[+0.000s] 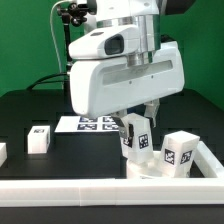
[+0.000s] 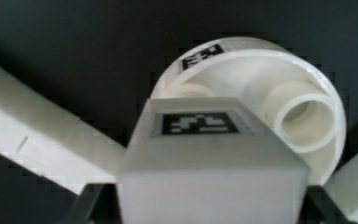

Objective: Assemble stool

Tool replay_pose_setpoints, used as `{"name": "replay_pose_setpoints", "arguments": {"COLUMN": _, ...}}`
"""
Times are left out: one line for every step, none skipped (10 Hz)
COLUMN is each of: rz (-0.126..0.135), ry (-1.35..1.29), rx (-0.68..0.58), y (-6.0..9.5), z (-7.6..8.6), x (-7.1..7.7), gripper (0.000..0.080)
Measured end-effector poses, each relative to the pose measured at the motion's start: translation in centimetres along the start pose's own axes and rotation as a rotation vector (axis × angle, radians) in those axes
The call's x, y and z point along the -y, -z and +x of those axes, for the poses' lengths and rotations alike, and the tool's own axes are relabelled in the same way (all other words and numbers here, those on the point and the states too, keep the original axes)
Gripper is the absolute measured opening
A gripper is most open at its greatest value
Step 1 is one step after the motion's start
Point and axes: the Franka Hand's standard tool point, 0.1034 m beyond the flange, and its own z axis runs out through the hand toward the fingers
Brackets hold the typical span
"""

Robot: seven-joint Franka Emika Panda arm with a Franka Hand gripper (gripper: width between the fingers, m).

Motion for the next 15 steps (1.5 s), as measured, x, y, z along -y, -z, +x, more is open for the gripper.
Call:
{"name": "replay_pose_setpoints", "arguments": {"rz": 0.001, "ry": -0.047, "rx": -0.001, "y": 0.0, "z": 0.0, "x": 0.0, "gripper": 0.034}}
{"name": "replay_pose_setpoints", "arguments": {"rz": 0.008, "ry": -0.138, "rx": -0.004, "y": 0.0, "z": 0.1, "x": 0.2, "gripper": 0.034}}
{"name": "replay_pose_setpoints", "arguments": {"rz": 0.014, "ry": -0.234, "rx": -0.01, "y": -0.1, "z": 0.2, "x": 0.4, "gripper": 0.034}}
{"name": "replay_pose_setpoints", "arguments": {"rz": 0.013, "ry": -0.332, "rx": -0.028, "y": -0.2, "z": 0.4, "x": 0.6, "gripper": 0.034}}
{"name": "replay_pose_setpoints", "arguments": {"rz": 0.009, "ry": -0.394, "rx": -0.04, "y": -0.2, "z": 0.8, "x": 1.1, "gripper": 0.034}}
{"name": "replay_pose_setpoints", "arguments": {"rz": 0.014, "ry": -0.5, "rx": -0.049, "y": -0.3, "z": 1.1, "x": 1.5, "gripper": 0.034}}
{"name": "replay_pose_setpoints", "arguments": {"rz": 0.02, "ry": -0.6, "rx": -0.06, "y": -0.4, "z": 1.4, "x": 2.0, "gripper": 0.034}}
{"name": "replay_pose_setpoints", "arguments": {"rz": 0.015, "ry": -0.696, "rx": -0.071, "y": -0.4, "z": 1.5, "x": 2.0, "gripper": 0.034}}
{"name": "replay_pose_setpoints", "arguments": {"rz": 0.011, "ry": -0.778, "rx": -0.077, "y": -0.5, "z": 1.6, "x": 2.1, "gripper": 0.034}}
{"name": "replay_pose_setpoints", "arguments": {"rz": 0.006, "ry": -0.892, "rx": -0.076, "y": -0.5, "z": 1.5, "x": 2.1, "gripper": 0.034}}
{"name": "replay_pose_setpoints", "arguments": {"rz": 0.002, "ry": -0.963, "rx": -0.076, "y": -0.5, "z": 1.5, "x": 2.1, "gripper": 0.034}}
{"name": "replay_pose_setpoints", "arguments": {"rz": 0.003, "ry": -1.078, "rx": -0.075, "y": -0.5, "z": 1.5, "x": 2.0, "gripper": 0.0341}}
{"name": "replay_pose_setpoints", "arguments": {"rz": 0.009, "ry": -1.176, "rx": -0.073, "y": -0.5, "z": 1.4, "x": 2.0, "gripper": 0.0341}}
{"name": "replay_pose_setpoints", "arguments": {"rz": 0.015, "ry": -1.252, "rx": -0.069, "y": -0.5, "z": 1.3, "x": 2.0, "gripper": 0.0341}}
{"name": "replay_pose_setpoints", "arguments": {"rz": 0.022, "ry": -1.295, "rx": -0.067, "y": -0.5, "z": 1.2, "x": 1.9, "gripper": 0.0341}}
